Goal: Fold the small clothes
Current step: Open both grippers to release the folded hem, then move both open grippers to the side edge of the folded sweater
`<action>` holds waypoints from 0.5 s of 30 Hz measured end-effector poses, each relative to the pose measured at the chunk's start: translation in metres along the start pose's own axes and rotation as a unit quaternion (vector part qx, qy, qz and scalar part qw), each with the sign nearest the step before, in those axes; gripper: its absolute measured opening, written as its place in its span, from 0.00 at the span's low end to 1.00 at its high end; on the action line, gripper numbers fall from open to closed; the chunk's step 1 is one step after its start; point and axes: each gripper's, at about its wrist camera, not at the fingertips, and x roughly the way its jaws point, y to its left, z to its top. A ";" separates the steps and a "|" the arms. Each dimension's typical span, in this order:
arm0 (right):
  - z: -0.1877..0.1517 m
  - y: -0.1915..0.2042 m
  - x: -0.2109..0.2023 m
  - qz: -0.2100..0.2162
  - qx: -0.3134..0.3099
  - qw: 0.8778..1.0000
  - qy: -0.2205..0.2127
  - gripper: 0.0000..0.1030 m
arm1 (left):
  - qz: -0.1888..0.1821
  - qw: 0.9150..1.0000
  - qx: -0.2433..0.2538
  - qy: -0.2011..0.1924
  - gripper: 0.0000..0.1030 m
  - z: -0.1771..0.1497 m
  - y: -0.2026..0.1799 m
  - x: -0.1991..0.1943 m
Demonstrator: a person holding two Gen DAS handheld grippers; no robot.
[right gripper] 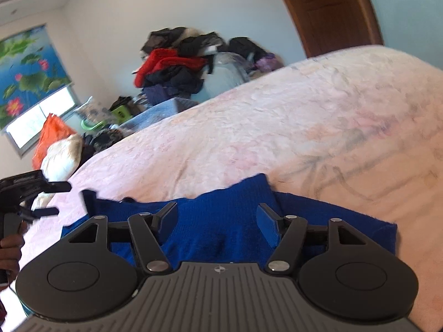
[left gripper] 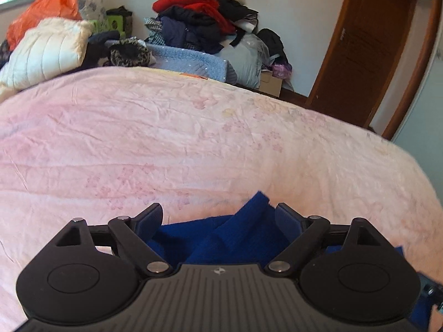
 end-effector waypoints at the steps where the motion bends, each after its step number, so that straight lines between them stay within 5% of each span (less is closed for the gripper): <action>1: 0.000 0.005 0.002 0.008 -0.013 1.000 0.010 0.74 | 0.016 0.999 0.034 -0.002 0.86 -0.006 -0.007 -0.001; 3: 0.000 0.011 0.015 0.023 -0.032 0.998 0.051 0.83 | 0.061 0.993 0.102 0.002 0.86 -0.019 -0.021 0.004; 6: -0.007 0.016 0.029 -0.053 -0.067 0.994 0.073 0.82 | 0.119 0.982 0.148 0.001 0.86 -0.035 -0.027 0.012; 10: -0.014 0.017 0.012 -0.072 -0.068 0.994 0.046 0.86 | 0.113 0.984 0.136 0.013 0.86 -0.044 -0.014 0.011; 12: -0.017 0.021 0.007 -0.055 -0.082 0.994 0.050 0.90 | 0.123 0.983 0.133 0.015 0.86 -0.046 -0.010 0.012; 15: -0.024 0.023 0.017 -0.087 -0.122 0.986 0.075 0.92 | 0.141 0.983 0.120 0.019 0.86 -0.047 -0.004 0.014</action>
